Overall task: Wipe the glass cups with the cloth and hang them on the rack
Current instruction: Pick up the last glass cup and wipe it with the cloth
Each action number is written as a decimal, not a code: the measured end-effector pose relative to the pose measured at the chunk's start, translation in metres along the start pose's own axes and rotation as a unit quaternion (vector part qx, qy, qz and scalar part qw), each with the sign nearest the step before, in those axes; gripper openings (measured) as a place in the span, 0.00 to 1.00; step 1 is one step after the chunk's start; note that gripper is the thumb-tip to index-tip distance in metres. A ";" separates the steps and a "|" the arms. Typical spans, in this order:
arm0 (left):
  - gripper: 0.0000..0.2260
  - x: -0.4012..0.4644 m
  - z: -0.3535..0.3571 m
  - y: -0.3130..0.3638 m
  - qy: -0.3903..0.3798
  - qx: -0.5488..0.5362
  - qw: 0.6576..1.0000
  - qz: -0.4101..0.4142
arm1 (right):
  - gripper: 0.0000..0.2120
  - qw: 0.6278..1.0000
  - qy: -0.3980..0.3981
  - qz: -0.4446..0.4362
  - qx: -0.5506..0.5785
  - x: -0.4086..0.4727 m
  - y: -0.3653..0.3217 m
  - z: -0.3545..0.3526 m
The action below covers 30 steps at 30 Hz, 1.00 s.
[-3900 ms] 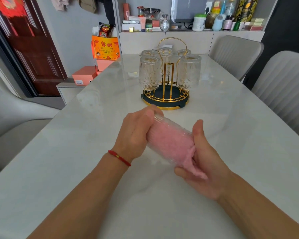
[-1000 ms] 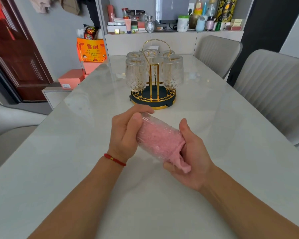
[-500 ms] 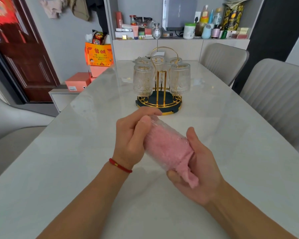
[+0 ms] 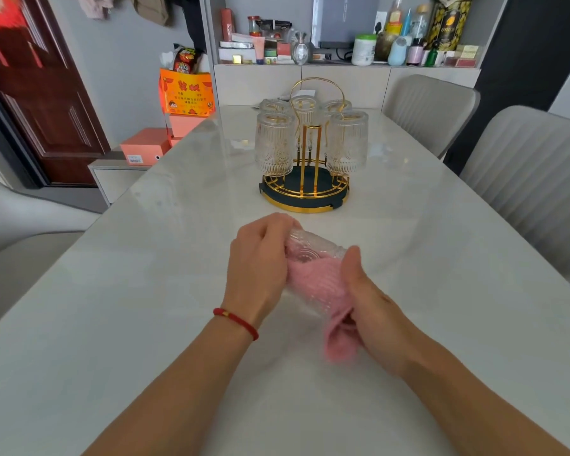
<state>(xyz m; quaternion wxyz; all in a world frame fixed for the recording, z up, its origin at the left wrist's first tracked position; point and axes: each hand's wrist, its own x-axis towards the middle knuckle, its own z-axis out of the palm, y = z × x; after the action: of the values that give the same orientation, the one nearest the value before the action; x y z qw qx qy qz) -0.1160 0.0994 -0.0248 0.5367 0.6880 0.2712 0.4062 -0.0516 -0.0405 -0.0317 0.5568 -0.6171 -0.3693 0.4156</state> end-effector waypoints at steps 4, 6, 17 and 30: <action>0.15 -0.003 -0.008 0.001 0.008 -0.032 0.986 0.164 | 0.39 0.971 -0.008 0.068 0.228 -0.002 -0.012 0.004; 0.15 -0.003 -0.012 0.002 -0.014 -0.034 0.974 0.225 | 0.38 0.937 -0.020 0.087 0.338 -0.004 -0.019 0.007; 0.17 0.016 -0.024 -0.006 -0.052 -0.003 0.970 0.236 | 0.32 0.897 0.016 0.086 0.434 0.009 -0.006 -0.002; 0.13 0.035 -0.048 -0.017 -0.027 -0.265 0.935 -0.234 | 0.29 0.901 0.186 -0.078 0.385 0.007 -0.018 -0.024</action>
<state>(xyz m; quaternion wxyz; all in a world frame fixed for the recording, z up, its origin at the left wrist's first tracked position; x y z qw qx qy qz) -0.1370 0.1576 -0.0271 0.7867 0.4485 0.2921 0.3078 -0.0263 -0.0412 -0.0138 0.8401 -0.3897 -0.1169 0.3586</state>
